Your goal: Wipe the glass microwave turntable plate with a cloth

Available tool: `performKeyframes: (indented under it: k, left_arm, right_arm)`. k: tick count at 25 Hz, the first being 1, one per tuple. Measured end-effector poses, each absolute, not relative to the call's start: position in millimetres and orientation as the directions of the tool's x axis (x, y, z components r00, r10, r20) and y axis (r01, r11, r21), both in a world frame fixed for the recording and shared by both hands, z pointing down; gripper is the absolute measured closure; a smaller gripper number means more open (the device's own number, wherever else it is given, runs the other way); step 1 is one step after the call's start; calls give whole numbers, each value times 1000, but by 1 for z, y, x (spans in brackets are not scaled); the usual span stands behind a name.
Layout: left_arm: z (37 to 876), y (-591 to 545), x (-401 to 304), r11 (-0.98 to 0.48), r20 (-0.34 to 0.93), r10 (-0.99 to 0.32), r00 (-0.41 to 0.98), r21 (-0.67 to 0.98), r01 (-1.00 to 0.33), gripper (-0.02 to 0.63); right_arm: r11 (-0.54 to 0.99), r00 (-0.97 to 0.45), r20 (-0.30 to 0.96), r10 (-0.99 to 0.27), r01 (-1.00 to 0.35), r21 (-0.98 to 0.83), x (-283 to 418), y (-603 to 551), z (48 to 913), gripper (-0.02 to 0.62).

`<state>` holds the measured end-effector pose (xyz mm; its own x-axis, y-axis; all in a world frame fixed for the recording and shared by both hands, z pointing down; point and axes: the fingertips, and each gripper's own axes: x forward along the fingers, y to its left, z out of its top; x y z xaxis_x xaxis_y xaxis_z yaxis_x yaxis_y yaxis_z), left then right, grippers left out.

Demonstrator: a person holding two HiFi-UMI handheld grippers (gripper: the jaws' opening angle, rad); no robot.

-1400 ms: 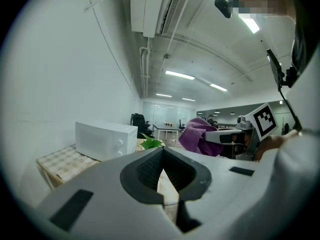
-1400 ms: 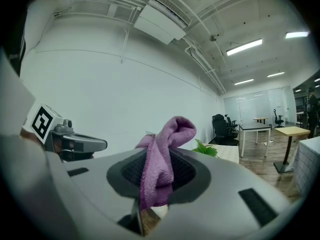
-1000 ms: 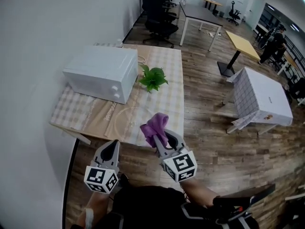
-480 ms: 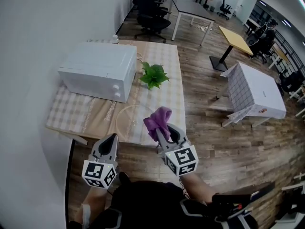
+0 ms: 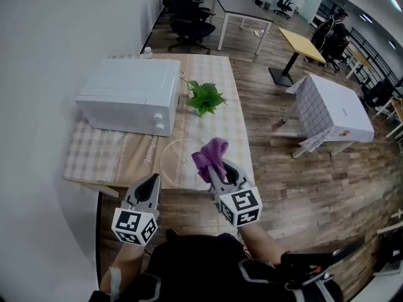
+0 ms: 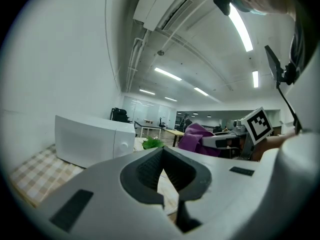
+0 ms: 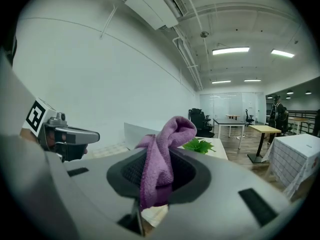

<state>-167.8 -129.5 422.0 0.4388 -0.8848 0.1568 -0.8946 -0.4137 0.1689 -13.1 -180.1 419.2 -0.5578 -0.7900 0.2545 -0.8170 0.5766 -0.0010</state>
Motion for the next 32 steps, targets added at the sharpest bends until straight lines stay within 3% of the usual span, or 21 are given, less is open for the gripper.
performKeyframes:
  k: [9, 22, 32]
  left_arm:
    - [441, -138, -194, -457, 185, -854, 486, 181, -871, 603]
    - [449, -158, -207, -492, 195, -828, 526, 195, -848, 603]
    - [488, -208, -210, -454, 279, -826, 490, 185, -872, 601]
  right_arm:
    - [505, -487, 269, -831, -863, -1, -31, -181, 429, 502]
    - [504, -495, 286, -821, -862, -44, -63, -214, 449, 502]
    - [531, -499, 406, -765, -846, -39, -95, -266, 525, 502]
